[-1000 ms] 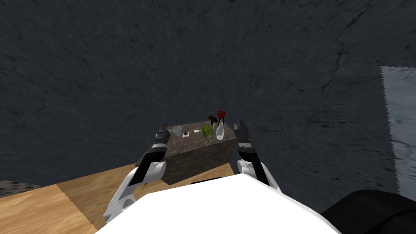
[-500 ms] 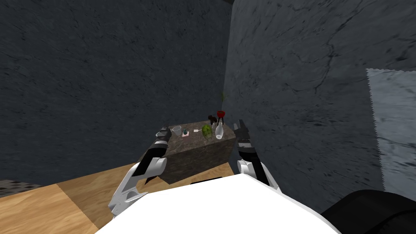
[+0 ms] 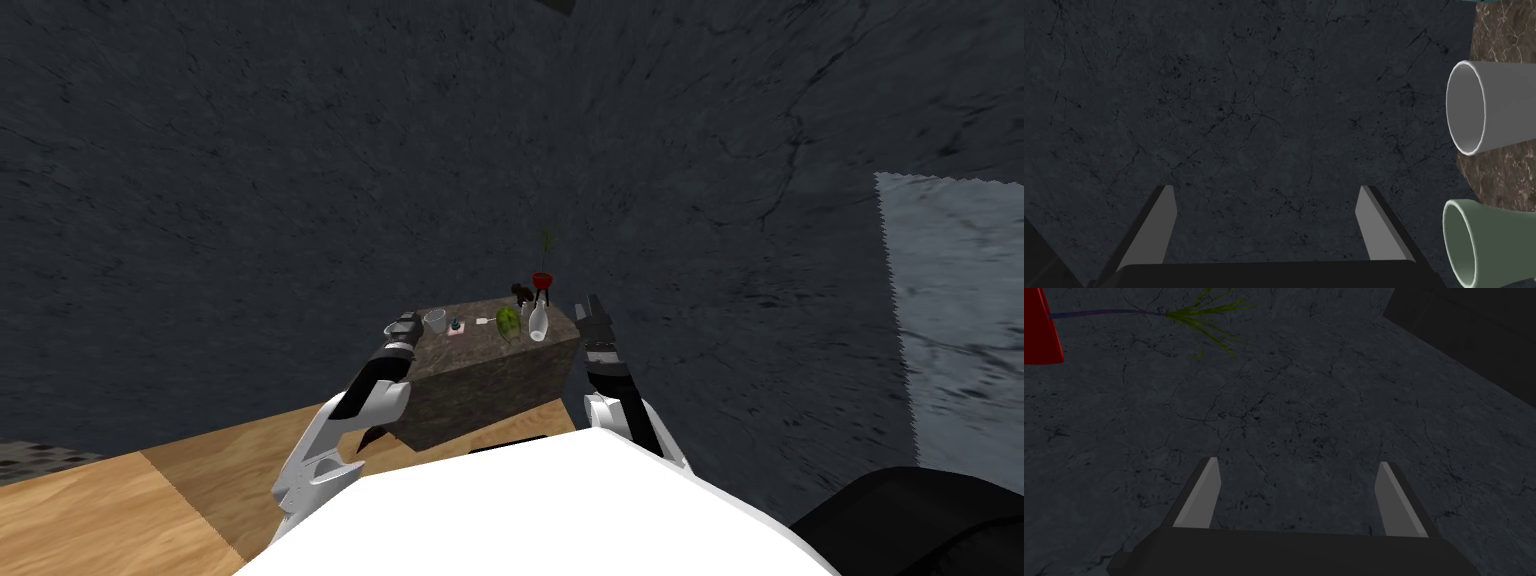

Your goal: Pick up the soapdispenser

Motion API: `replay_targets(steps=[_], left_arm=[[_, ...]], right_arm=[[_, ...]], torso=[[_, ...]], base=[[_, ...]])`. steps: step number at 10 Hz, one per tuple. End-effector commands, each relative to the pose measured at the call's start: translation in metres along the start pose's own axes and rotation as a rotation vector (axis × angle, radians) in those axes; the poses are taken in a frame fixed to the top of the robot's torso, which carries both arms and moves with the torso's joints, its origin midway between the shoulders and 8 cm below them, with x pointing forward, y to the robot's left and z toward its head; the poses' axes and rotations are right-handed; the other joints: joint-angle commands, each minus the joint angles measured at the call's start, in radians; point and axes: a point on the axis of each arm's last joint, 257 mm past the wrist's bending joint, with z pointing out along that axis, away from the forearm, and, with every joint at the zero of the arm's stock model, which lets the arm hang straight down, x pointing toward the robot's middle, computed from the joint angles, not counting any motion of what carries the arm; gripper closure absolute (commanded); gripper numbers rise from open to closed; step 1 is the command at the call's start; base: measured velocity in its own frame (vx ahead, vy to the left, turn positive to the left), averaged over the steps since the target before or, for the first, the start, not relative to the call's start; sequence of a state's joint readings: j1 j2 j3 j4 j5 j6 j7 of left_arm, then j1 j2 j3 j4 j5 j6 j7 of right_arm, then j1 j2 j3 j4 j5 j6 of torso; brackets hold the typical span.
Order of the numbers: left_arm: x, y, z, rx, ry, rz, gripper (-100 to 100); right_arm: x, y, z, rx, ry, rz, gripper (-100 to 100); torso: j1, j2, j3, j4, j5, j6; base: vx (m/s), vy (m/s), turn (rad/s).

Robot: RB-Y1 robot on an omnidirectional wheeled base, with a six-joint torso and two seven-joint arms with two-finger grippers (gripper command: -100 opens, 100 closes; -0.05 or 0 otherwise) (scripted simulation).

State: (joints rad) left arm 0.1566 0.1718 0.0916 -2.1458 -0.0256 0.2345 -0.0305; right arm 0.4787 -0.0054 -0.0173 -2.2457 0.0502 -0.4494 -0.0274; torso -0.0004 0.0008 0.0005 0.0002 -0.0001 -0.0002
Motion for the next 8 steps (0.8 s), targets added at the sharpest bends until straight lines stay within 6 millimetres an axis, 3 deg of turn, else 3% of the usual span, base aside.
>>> replay_targets(steps=[1,8], left_arm=[[0.0,-0.001,0.01,-0.018,0.007,0.003,-100],[-0.001,0.02,0.026,-0.145,0.023,0.008,-100]], right_arm=[[0.0,0.0,0.0,0.0,0.0,0.0,0],[0.0,0.0,0.0,0.0,0.0,0.0,0]], torso=[[0.0,0.0,0.0,0.0,0.0,0.0],[0.0,0.0,0.0,0.0,0.0,0.0]], base=[[-0.021,-0.012,-0.003],[-0.015,-0.011,-0.003]])
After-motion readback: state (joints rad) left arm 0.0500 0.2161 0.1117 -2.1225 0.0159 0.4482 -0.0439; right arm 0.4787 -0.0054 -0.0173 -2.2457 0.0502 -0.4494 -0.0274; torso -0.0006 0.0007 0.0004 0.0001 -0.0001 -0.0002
